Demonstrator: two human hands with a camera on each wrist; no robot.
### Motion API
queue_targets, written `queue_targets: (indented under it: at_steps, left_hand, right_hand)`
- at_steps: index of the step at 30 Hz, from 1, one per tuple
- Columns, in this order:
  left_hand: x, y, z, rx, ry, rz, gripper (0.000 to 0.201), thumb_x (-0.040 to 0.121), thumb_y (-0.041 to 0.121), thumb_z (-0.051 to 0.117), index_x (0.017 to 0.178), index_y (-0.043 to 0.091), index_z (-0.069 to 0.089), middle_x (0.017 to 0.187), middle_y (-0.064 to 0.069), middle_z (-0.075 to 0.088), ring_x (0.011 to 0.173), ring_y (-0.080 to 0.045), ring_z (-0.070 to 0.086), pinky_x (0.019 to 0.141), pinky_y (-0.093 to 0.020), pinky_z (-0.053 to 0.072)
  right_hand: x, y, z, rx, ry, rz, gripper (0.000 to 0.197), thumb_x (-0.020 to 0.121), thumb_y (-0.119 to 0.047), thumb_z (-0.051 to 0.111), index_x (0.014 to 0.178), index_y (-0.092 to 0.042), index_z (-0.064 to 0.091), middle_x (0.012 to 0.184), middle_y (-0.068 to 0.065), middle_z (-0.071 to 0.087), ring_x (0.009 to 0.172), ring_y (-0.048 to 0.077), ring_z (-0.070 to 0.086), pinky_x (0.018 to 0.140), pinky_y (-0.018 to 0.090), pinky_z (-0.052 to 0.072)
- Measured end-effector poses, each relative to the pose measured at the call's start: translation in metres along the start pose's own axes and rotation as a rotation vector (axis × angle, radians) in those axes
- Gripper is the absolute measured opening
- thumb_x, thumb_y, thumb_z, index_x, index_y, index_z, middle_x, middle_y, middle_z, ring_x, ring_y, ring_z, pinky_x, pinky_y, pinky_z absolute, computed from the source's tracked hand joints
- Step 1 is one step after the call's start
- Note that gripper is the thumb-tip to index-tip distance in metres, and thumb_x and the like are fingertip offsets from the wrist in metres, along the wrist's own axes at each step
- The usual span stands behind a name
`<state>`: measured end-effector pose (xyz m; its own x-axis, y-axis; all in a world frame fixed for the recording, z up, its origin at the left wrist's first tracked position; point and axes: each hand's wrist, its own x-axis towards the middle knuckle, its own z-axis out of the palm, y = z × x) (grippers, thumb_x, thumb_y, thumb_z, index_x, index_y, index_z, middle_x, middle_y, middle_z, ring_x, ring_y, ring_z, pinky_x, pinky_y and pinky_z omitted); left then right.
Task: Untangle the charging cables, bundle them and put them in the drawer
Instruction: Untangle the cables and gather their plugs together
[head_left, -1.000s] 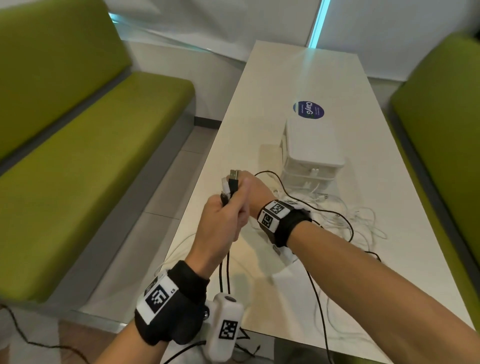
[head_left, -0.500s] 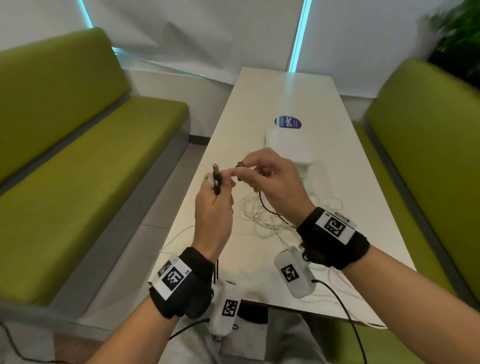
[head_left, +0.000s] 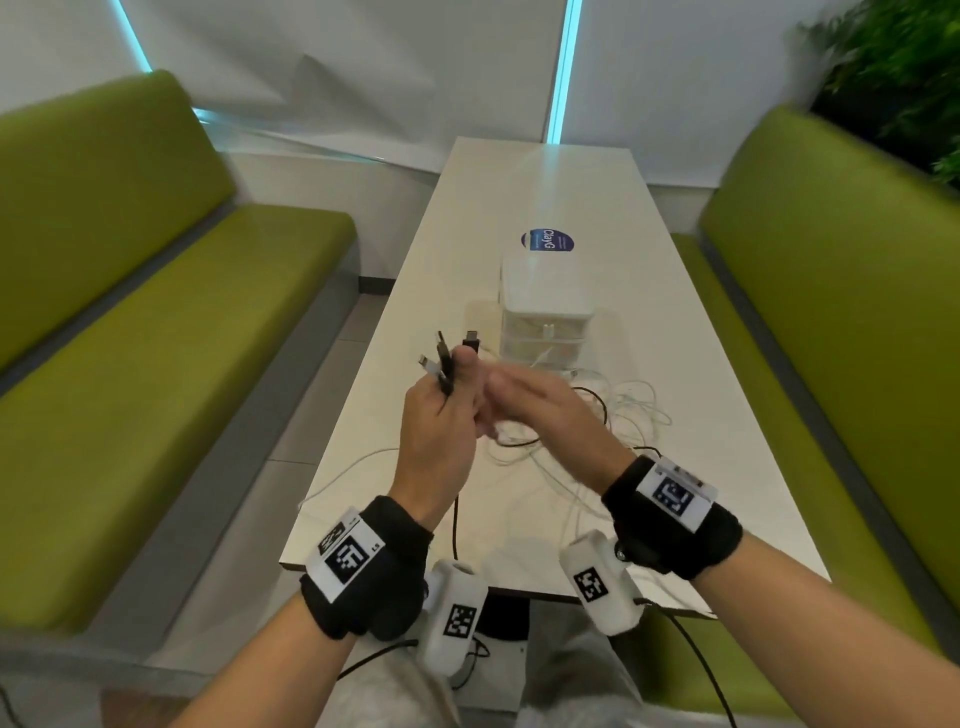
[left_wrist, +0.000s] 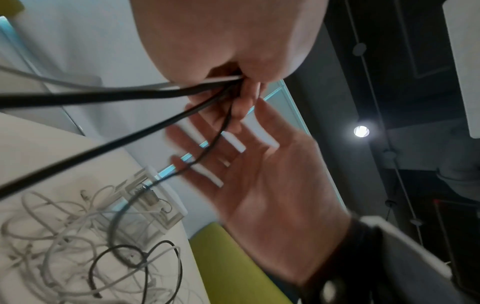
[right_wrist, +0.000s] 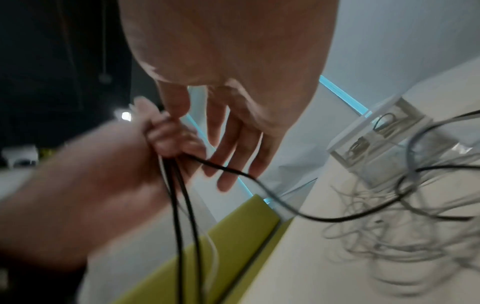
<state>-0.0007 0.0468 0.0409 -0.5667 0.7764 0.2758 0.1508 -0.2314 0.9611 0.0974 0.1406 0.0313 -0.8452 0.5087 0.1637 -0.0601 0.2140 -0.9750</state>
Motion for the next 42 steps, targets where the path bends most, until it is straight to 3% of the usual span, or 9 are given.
queue_targets:
  at_steps: [5, 11, 13, 18, 21, 24, 28, 36, 42]
  left_hand:
    - [0.014, 0.026, -0.018, -0.163, 0.040, 0.000, 0.046, 0.086, 0.061, 0.038, 0.055, 0.025, 0.038, 0.054, 0.005, 0.025, 0.044, -0.010, 0.021, 0.039, -0.022, 0.021]
    - [0.013, 0.051, -0.022, -0.296, 0.074, -0.115, 0.046, 0.087, 0.060, 0.037, 0.057, 0.024, 0.038, 0.054, 0.005, 0.025, 0.041, -0.009, 0.018, 0.039, -0.018, 0.016]
    - [-0.002, 0.052, -0.007, -0.258, -0.010, -0.147, 0.046, 0.081, 0.064, 0.038, 0.055, 0.026, 0.039, 0.054, 0.005, 0.024, 0.043, -0.010, 0.018, 0.041, -0.021, 0.014]
    - [-0.018, 0.054, 0.021, -0.221, -0.110, -0.208, 0.045, 0.082, 0.059, 0.038, 0.057, 0.023, 0.036, 0.054, 0.003, 0.023, 0.043, -0.009, 0.018, 0.037, -0.019, 0.016]
    - [-0.017, 0.055, 0.020, -0.187, -0.096, -0.197, 0.045, 0.085, 0.058, 0.036, 0.059, 0.022, 0.031, 0.057, 0.000, 0.019, 0.045, -0.010, 0.015, 0.039, -0.020, 0.013]
    - [-0.016, 0.055, 0.016, -0.187, -0.102, -0.183, 0.046, 0.088, 0.056, 0.035, 0.056, 0.024, 0.032, 0.058, 0.001, 0.019, 0.048, -0.012, 0.013, 0.039, -0.021, 0.013]
    - [-0.013, 0.055, 0.016, -0.211, -0.112, -0.144, 0.044, 0.087, 0.057, 0.035, 0.060, 0.023, 0.033, 0.058, 0.001, 0.020, 0.047, -0.011, 0.014, 0.039, -0.021, 0.014]
    - [0.017, 0.060, -0.017, -0.192, -0.033, -0.046, 0.045, 0.083, 0.060, 0.037, 0.062, 0.021, 0.032, 0.054, 0.005, 0.023, 0.043, -0.010, 0.016, 0.039, -0.024, 0.014]
    - [0.013, 0.057, -0.016, -0.124, -0.045, -0.001, 0.050, 0.086, 0.059, 0.036, 0.063, 0.016, 0.023, 0.061, -0.007, 0.015, 0.049, -0.020, 0.011, 0.041, -0.027, 0.012]
  right_hand:
    - [-0.020, 0.028, 0.006, -0.371, -0.163, 0.139, 0.040, 0.097, -0.050, 0.049, 0.077, -0.027, 0.074, 0.053, -0.001, 0.042, 0.051, 0.013, 0.041, 0.058, 0.030, 0.033]
    - [-0.022, 0.031, 0.015, -0.379, -0.216, 0.093, 0.042, 0.082, -0.045, 0.073, 0.120, -0.041, 0.057, 0.065, -0.008, 0.050, 0.055, 0.003, 0.041, 0.059, 0.022, 0.037]
    - [-0.018, 0.021, 0.023, -0.367, -0.330, 0.087, 0.044, 0.077, -0.038, 0.080, 0.111, -0.049, 0.055, 0.072, -0.010, 0.057, 0.055, 0.001, 0.046, 0.058, 0.015, 0.036]
    - [-0.011, 0.024, 0.058, -0.440, -0.432, 0.032, 0.041, 0.091, -0.005, 0.061, 0.131, -0.014, 0.053, 0.106, -0.016, 0.063, 0.102, -0.007, 0.057, 0.090, 0.015, 0.046]
    - [-0.011, 0.031, 0.066, -0.429, -0.405, 0.139, 0.014, 0.093, -0.004, 0.052, 0.096, 0.004, 0.063, 0.088, 0.011, 0.064, 0.085, 0.011, 0.060, 0.077, 0.035, 0.052]
    - [-0.014, 0.014, 0.061, -0.527, -0.502, 0.158, 0.034, 0.090, 0.004, 0.046, 0.060, -0.010, 0.048, 0.060, 0.004, 0.051, 0.050, -0.002, 0.050, 0.054, 0.010, 0.039]
    - [-0.020, 0.005, 0.049, -0.459, -0.442, 0.115, 0.033, 0.088, -0.033, 0.054, 0.074, -0.007, 0.067, 0.068, -0.008, 0.061, 0.055, -0.003, 0.052, 0.059, 0.005, 0.038]
    - [-0.045, 0.030, 0.014, -0.439, -0.279, 0.261, 0.043, 0.092, -0.043, 0.061, 0.065, -0.011, 0.071, 0.055, -0.007, 0.062, 0.052, 0.004, 0.048, 0.060, 0.022, 0.038]
    - [-0.052, 0.024, 0.011, -0.704, -0.312, 0.219, 0.024, 0.092, -0.045, 0.058, 0.085, -0.022, 0.063, 0.085, -0.013, 0.069, 0.063, 0.001, 0.056, 0.064, 0.022, 0.044]
